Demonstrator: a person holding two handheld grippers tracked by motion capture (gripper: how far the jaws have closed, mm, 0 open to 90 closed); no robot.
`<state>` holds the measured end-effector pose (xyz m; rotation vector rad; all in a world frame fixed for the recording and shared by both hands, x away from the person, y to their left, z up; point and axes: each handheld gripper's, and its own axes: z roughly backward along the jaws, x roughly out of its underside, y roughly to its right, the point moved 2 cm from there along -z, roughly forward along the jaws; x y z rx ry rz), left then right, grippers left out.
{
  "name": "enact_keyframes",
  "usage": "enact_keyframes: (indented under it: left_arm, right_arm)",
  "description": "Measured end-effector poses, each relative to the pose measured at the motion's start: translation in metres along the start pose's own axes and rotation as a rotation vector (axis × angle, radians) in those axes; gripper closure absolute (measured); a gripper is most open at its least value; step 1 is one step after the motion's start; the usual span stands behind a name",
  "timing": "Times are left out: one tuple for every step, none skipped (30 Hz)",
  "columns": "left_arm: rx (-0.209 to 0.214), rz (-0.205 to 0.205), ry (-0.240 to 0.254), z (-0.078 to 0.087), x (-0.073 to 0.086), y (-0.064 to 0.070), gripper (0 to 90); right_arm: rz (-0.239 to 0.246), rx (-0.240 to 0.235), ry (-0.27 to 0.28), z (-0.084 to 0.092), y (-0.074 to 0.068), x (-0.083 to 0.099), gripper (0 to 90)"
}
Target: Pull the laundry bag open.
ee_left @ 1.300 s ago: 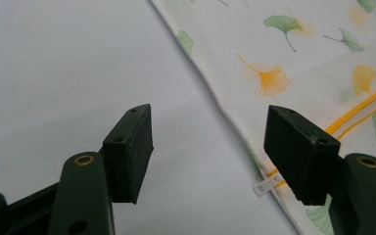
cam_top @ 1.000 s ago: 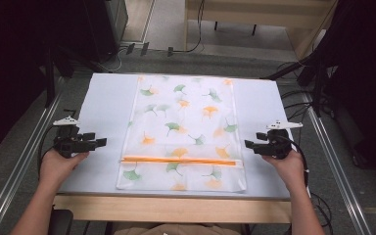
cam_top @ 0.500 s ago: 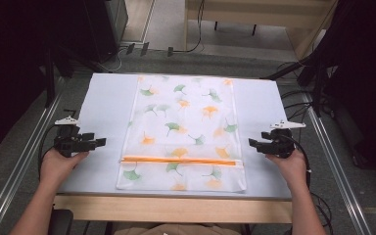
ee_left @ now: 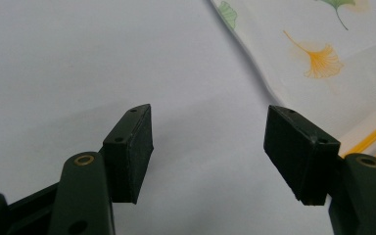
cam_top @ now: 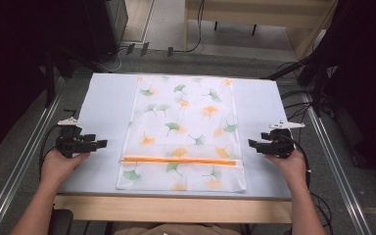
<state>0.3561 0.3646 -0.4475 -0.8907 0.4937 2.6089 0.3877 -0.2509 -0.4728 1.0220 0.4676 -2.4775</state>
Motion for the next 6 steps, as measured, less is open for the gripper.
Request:
enact_keyframes:
  left_arm:
    - [-0.002, -0.002, -0.002, -0.0005, 0.0001, 0.0002, 35.5]
    - [-0.001, -0.003, -0.004, -0.0008, 0.0002, 0.0003, 35.4]
    - [0.0, -0.003, -0.005, -0.0014, 0.0003, 0.0003, 35.0]
    - [-0.001, -0.004, -0.008, -0.0017, 0.0003, 0.0004, 34.6]
    - [0.0, -0.005, -0.009, -0.0021, 0.0003, 0.0004, 33.9]
    - [-0.001, -0.005, -0.011, -0.0024, 0.0002, 0.0004, 33.6]
  right_arm:
    - [0.0, 0.0, 0.0, -0.0003, 0.0001, 0.0001, 34.6]
    - [0.001, 0.003, -0.002, -0.0006, 0.0003, 0.0004, 34.6]
    - [0.0, 0.004, -0.005, -0.0009, 0.0005, 0.0007, 34.5]
    - [0.001, 0.004, -0.008, -0.0013, 0.0007, 0.0009, 34.4]
    - [-0.004, 0.002, -0.014, -0.0017, 0.0007, 0.0013, 34.3]
    - [-0.006, 0.004, -0.018, -0.002, 0.0007, 0.0017, 34.3]
